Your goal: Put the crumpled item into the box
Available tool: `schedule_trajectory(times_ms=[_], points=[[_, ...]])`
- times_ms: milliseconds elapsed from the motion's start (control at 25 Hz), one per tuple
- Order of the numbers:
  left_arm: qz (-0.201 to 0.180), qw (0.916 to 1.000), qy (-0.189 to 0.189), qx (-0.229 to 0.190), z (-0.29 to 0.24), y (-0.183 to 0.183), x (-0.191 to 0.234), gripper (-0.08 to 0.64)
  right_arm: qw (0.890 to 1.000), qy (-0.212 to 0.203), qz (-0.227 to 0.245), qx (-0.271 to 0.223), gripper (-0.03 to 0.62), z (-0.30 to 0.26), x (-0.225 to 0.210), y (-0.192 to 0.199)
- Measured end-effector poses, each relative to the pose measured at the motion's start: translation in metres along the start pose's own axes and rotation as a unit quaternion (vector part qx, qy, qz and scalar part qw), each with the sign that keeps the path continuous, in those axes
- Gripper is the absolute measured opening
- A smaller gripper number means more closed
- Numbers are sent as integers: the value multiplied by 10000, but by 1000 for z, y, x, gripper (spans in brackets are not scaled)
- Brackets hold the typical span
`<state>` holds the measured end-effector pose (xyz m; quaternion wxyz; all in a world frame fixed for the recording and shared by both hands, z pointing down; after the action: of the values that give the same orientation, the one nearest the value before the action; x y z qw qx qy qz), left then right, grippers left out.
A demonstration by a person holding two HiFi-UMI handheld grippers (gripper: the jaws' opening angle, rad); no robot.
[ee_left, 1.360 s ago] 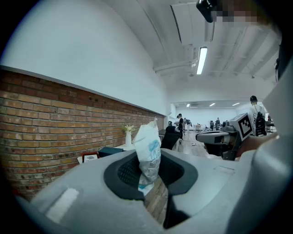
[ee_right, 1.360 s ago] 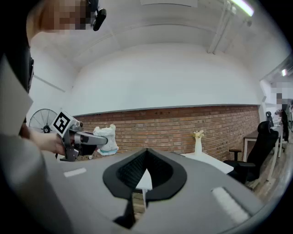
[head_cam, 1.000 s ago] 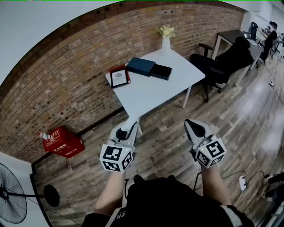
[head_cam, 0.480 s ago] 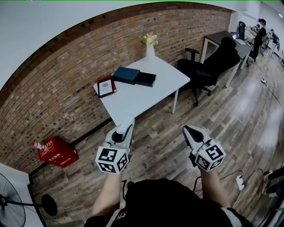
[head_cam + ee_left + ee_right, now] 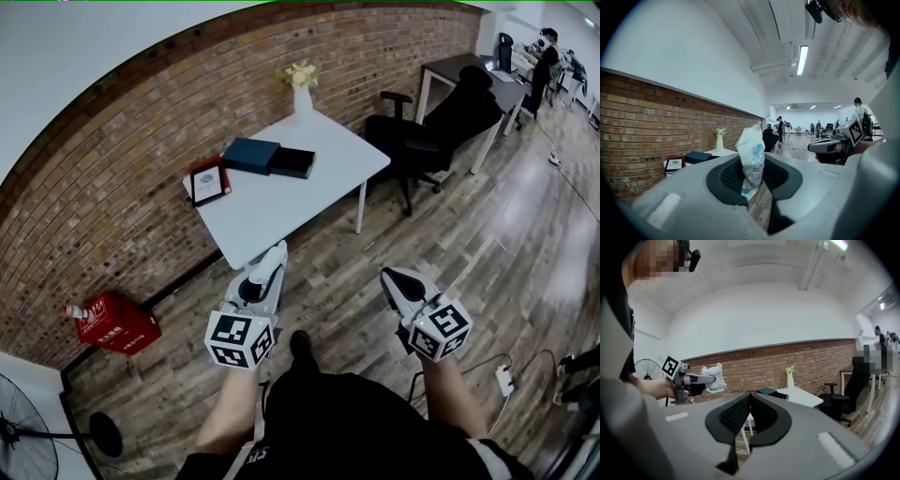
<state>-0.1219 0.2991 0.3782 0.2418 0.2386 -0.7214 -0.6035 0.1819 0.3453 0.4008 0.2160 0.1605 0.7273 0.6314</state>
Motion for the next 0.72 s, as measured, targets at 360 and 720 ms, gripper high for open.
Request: schedule_trajectory(times_ms=[360, 720], points=[[59, 9999, 117, 23, -60, -4, 37, 80, 9997, -36, -23, 224, 1, -57, -38, -1], [218, 9993, 201, 222, -128, -8, 114, 80, 9988, 58, -161, 454, 0, -145, -78, -6]])
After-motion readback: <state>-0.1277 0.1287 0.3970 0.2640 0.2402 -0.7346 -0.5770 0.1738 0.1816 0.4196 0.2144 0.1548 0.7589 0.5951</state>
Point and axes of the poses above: the fingertips, and each gripper's own axes: z backward along the fingers, x to its left, y out of its underside, the point moved 9 cm from there along z, backward along the fingers, and after that the axes turned 4 degrees about y, right-handed, at the moved point
